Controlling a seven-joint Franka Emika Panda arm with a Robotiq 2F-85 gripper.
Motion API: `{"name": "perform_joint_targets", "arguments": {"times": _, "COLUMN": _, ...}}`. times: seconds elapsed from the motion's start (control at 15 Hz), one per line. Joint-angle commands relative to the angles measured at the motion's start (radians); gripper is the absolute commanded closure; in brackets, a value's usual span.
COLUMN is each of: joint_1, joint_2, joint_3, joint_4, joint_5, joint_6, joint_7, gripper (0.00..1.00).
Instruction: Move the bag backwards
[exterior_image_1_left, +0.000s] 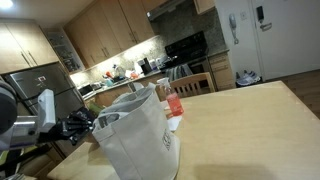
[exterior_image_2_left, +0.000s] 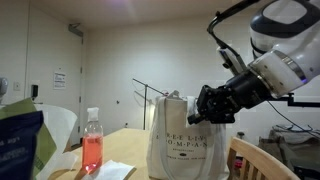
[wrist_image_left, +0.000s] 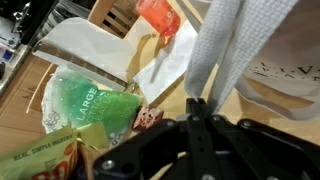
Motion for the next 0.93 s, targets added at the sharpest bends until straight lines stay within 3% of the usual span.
{"name": "perform_joint_targets", "arguments": {"times": 0.0, "joint_1": -0.049, "joint_2": 0.087, "joint_3": -0.001, "joint_4": 0.055, "joint_5": -0.042, "joint_6": 0.063, "joint_7": 0.031, "gripper": 0.73}}
{"name": "perform_joint_targets", "arguments": {"times": 0.07, "joint_1": -0.063, "joint_2": 0.099, "joint_3": 0.004, "joint_4": 0.059, "joint_5": -0.042, "joint_6": 0.071, "joint_7": 0.024, "gripper": 0.72}}
{"name": "perform_joint_targets", "arguments": {"times": 0.2, "joint_1": -0.093, "joint_2": 0.111, "joint_3": 0.015, "joint_4": 0.06, "joint_5": -0.021, "joint_6": 0.079, "joint_7": -0.012, "gripper": 0.59}}
{"name": "perform_joint_targets", "arguments": {"times": 0.67, "joint_1": -0.138, "joint_2": 0.094, "joint_3": 0.054, "joint_4": 0.034, "joint_5": 0.079, "joint_6": 0.059, "joint_7": -0.187, "gripper": 0.06}}
{"name": "perform_joint_targets", "arguments": {"times": 0.87, "joint_1": -0.145, "joint_2": 0.07, "joint_3": 0.064, "joint_4": 0.013, "joint_5": 0.147, "joint_6": 0.036, "joint_7": -0.302, "gripper": 0.0}}
